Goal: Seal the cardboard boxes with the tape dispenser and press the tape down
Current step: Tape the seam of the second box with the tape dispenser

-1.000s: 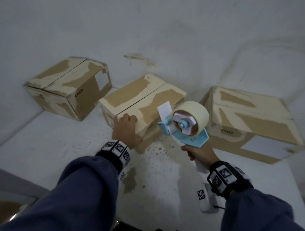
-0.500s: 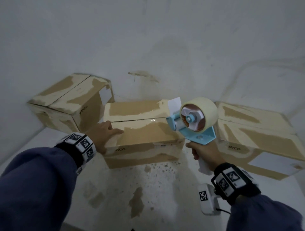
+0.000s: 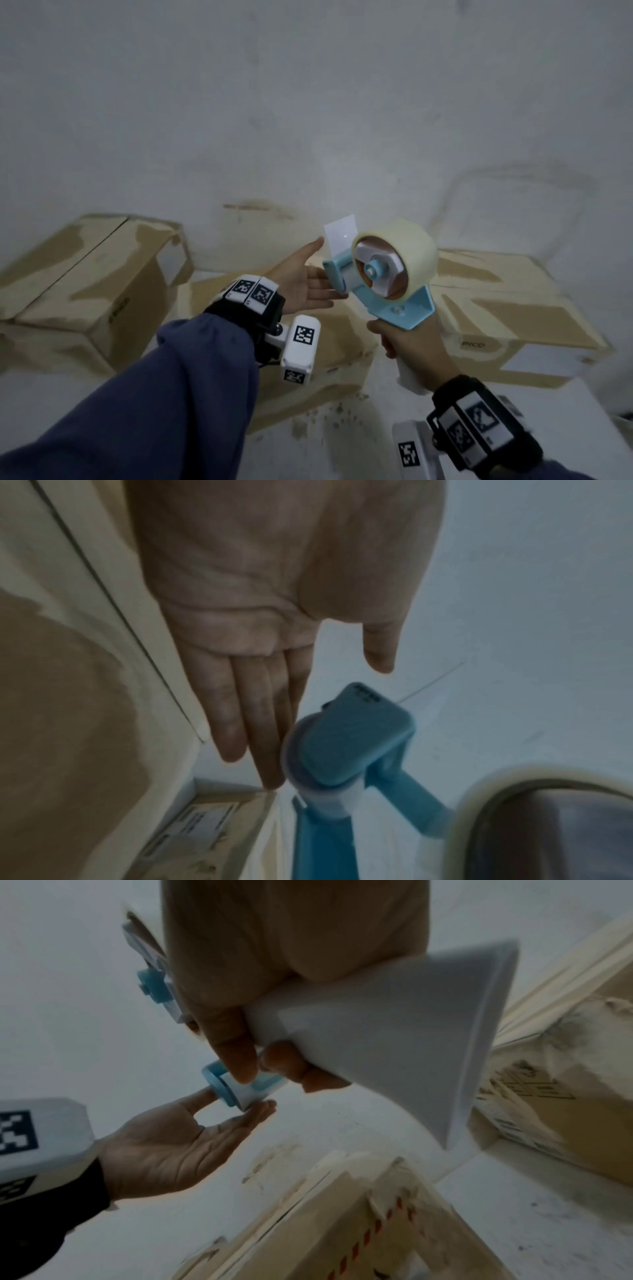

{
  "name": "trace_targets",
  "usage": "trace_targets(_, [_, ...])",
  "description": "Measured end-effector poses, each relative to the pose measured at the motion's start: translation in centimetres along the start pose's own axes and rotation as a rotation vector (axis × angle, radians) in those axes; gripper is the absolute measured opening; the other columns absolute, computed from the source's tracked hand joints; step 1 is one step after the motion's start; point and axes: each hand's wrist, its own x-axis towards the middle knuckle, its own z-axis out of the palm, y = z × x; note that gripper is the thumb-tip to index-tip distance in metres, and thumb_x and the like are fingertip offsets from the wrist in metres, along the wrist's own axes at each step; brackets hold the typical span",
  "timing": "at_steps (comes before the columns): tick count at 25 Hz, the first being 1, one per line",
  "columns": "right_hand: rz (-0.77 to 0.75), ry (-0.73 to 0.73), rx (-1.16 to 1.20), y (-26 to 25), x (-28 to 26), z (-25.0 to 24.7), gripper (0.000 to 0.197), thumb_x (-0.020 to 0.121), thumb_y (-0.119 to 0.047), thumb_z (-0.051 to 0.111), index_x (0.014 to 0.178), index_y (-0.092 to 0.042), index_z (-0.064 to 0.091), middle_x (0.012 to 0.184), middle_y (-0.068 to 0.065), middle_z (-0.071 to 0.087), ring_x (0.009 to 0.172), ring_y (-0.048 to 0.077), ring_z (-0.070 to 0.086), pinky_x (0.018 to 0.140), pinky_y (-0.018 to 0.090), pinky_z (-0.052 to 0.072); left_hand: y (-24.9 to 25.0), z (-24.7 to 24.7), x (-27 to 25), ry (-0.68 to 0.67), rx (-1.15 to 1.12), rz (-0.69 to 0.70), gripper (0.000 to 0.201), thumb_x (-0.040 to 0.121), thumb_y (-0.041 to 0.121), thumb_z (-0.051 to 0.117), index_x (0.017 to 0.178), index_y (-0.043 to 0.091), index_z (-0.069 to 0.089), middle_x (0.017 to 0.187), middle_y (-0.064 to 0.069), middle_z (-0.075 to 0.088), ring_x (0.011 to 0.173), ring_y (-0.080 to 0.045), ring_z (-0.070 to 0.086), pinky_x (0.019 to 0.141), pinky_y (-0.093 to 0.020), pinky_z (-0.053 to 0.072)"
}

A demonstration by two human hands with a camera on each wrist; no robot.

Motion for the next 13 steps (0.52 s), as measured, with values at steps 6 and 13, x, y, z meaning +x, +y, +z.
trace_targets(6, [0.02, 0.126, 0.048, 1.2, -0.8, 0.5, 0.019, 0.076, 0.009, 0.066, 0.069, -0.002, 0.053, 0.047, -0.002, 0.053, 0.042, 0.013, 0.046, 0.043, 0.023, 0.04, 0.1, -0.2, 3.0, -0.054, 0.037, -0.029, 0.062, 0.082, 0.056, 0.056, 0.109, 0.0, 0.061, 0.09, -0.011, 0.074, 0.075, -0.02, 0.072, 0.077, -0.031, 0.054])
trace_targets(13, [-0.005, 0.166, 0.105, 2.3, -0.5, 0.8, 0.016, 0.071, 0.006, 0.072, 0.077, 0.003, 0.058, 0.049, 0.0, 0.058, 0.042, 0.008, 0.05, 0.041, 0.019, 0.042, -0.8, 0.0, 5.3, -0.025, 0.021, -0.081, 0.028, 0.092, 0.032, 0.053, 0.089, 0.006, 0.063, 0.07, -0.004, 0.073, 0.068, -0.014, 0.069, 0.064, -0.024, 0.053])
